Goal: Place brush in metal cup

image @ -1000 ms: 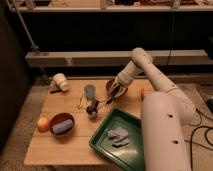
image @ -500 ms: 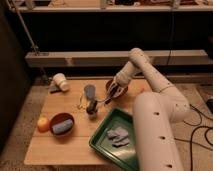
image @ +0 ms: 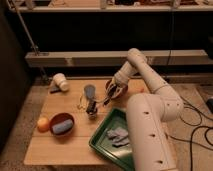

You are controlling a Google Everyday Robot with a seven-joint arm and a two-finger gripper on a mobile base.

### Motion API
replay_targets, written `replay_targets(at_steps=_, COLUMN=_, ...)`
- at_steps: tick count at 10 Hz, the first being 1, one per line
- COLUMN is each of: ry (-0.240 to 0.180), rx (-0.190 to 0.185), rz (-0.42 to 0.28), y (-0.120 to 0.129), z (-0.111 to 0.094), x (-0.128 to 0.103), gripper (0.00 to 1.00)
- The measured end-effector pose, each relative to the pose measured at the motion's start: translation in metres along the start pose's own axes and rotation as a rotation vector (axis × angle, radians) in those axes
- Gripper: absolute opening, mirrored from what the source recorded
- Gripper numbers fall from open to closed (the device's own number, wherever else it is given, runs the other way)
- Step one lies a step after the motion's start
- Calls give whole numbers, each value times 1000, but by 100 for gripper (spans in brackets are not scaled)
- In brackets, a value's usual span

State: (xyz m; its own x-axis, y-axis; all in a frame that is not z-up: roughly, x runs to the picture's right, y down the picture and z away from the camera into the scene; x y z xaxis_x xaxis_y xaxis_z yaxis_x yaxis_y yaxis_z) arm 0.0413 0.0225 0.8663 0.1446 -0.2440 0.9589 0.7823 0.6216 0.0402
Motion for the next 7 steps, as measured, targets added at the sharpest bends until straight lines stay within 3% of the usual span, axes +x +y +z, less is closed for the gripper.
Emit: replay_targets(at_steps=7, ry=-3, rx=-3, rz=-2, y=-2, z=2, x=0, gripper=3)
